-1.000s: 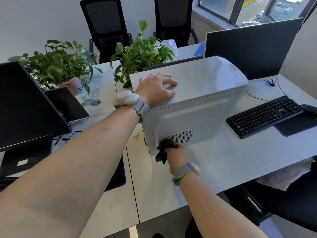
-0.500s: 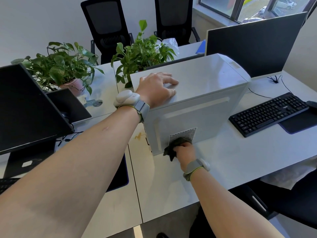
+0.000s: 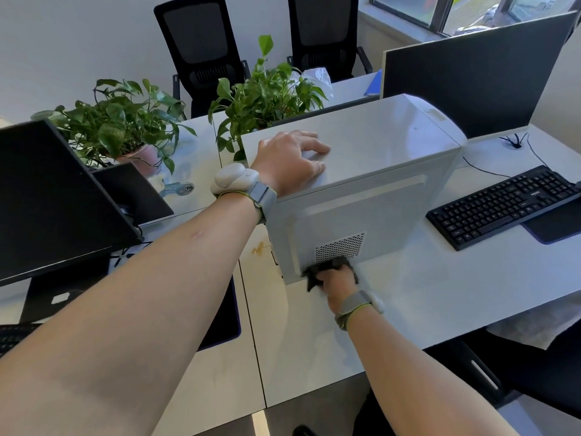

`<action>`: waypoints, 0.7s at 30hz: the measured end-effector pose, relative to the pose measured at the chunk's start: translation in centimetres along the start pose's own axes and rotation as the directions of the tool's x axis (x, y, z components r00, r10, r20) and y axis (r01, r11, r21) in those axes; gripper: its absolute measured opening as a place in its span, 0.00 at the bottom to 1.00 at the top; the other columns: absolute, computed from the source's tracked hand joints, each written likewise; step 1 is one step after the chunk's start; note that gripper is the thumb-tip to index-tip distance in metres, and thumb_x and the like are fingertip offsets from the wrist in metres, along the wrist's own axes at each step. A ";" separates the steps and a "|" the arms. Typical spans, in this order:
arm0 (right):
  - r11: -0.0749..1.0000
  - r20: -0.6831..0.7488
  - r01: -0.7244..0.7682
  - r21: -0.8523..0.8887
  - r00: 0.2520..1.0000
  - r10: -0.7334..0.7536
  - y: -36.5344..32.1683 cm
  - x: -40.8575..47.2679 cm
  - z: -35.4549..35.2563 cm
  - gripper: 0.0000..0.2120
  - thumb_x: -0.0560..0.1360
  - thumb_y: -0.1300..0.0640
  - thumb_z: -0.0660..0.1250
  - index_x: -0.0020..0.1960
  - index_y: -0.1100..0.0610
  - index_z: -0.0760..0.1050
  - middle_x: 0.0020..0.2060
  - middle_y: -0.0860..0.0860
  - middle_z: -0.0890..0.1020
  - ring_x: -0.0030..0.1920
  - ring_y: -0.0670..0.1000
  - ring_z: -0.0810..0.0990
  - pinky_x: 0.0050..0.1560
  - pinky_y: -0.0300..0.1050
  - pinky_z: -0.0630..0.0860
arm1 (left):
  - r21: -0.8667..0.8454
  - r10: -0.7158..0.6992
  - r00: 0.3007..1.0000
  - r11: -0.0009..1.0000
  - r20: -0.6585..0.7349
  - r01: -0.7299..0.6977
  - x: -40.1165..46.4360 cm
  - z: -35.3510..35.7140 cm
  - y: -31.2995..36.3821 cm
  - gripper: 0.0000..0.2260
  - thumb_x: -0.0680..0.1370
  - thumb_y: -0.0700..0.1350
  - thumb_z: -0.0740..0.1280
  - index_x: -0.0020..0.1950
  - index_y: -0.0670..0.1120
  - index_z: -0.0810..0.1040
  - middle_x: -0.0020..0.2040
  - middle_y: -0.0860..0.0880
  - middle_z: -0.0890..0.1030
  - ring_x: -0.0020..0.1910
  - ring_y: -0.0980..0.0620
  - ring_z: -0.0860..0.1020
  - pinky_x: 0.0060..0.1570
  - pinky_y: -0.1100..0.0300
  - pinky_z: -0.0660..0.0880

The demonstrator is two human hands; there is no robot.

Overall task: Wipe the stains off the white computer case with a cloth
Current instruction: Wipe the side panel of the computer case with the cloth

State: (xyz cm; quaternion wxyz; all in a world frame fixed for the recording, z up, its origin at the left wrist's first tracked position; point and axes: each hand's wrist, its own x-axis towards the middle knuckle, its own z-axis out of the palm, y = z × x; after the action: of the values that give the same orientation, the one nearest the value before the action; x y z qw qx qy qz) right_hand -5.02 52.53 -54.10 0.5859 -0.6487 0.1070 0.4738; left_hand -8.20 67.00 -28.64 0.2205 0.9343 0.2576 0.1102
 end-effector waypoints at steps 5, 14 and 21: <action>0.993 0.095 0.071 0.096 0.992 -0.080 -0.5 -1.8 -1.2 0.10 0.76 0.73 0.63 0.56 0.71 0.77 0.48 0.67 0.83 0.49 0.68 0.83 0.49 0.60 0.83 | 0.041 0.018 0.999 0.999 0.033 -0.020 -0.3 -0.4 0.2 0.30 0.68 0.72 0.62 0.67 0.62 0.78 0.74 0.57 0.72 0.74 0.52 0.67 0.69 0.46 0.56; 0.771 -0.283 0.155 -0.618 0.871 -0.402 -2.5 4.0 -10.6 0.29 0.72 0.44 0.70 0.69 0.56 0.72 0.65 0.59 0.78 0.61 0.64 0.77 0.65 0.60 0.75 | 0.399 -0.042 0.954 0.913 0.298 -0.085 0.3 -0.2 1.0 0.51 0.62 0.69 0.74 0.78 0.74 0.47 0.84 0.48 0.45 0.82 0.41 0.43 0.76 0.32 0.42; 0.105 0.006 0.057 -0.993 0.899 -0.437 0.0 4.5 -10.5 0.38 0.79 0.37 0.59 0.82 0.55 0.54 0.83 0.51 0.53 0.82 0.57 0.46 0.78 0.57 0.55 | 0.316 -0.072 0.959 0.948 0.274 -0.019 2.4 -1.6 0.6 0.49 0.58 0.64 0.75 0.76 0.76 0.56 0.84 0.51 0.52 0.82 0.43 0.50 0.76 0.36 0.48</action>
State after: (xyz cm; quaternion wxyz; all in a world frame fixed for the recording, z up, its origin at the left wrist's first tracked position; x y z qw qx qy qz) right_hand 2.51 45.34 -58.92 0.0718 -0.9395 -0.2526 0.2198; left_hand -6.48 68.39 -26.76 0.1039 0.9601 0.2504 -0.0694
